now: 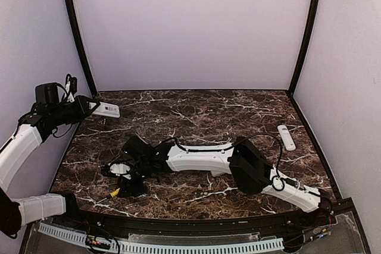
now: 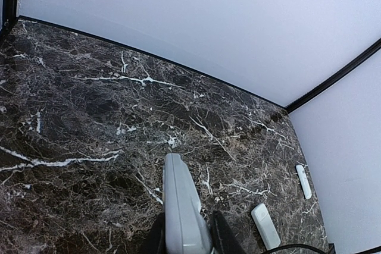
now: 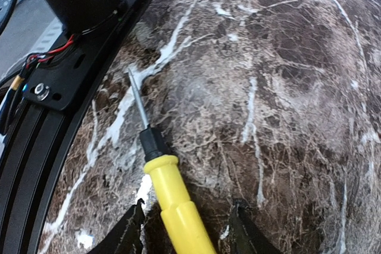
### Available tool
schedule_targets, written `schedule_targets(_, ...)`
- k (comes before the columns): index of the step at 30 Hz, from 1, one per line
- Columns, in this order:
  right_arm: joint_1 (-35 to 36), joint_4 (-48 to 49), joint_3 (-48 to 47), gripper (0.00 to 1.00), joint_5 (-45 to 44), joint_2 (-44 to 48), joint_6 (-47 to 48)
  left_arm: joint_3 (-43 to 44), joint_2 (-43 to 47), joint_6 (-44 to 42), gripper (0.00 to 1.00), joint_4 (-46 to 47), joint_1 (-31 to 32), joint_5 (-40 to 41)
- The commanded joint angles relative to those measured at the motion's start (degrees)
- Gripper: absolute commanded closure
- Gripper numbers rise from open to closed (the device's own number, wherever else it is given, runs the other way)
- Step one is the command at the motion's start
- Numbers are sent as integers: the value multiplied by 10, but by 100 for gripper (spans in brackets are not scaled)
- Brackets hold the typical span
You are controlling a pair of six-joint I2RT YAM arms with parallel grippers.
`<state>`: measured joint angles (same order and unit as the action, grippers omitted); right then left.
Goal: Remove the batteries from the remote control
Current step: Pick up the screwdriver from the center of the board.
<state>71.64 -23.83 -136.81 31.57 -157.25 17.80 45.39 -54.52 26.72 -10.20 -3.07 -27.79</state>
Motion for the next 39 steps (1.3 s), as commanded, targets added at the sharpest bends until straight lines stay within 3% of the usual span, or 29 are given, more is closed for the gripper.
schedule_targets(1, 18, -8, 37, 57, -72, 15, 18, 10, 4, -3, 100, 4, -3, -1)
schedule_targets(7, 26, 13, 81, 82, -110, 41, 35, 9, 4, -3, 100, 4, -3, -3)
schedule_targets(14, 5, 92, 203, 100, -112, 129, -5, 7, 0, -6, 100, 16, -3, -27)
schedule_targets(18, -49, 152, 306, 100, -42, 220, -119, 2, -6, -8, 100, 39, -2, -76)
schedule_targets(21, -96, 205, 437, 100, 10, 318, -210, -1, -9, -8, 100, 56, -2, -105)
schedule_targets(24, -127, 208, 535, 100, 8, 409, -277, -3, -12, -12, 100, 80, 5, -135)
schedule_targets(27, -153, 177, 594, 100, 19, 484, -341, 5, -34, -16, 100, 100, 23, -169)
schedule_targets(34, -180, 122, 690, 100, 22, 620, -438, 66, -110, -99, 100, 60, 160, -191)
schedule_targets(39, -185, 134, 744, 100, 5, 691, -521, 128, -162, -135, 100, 40, 178, -240)
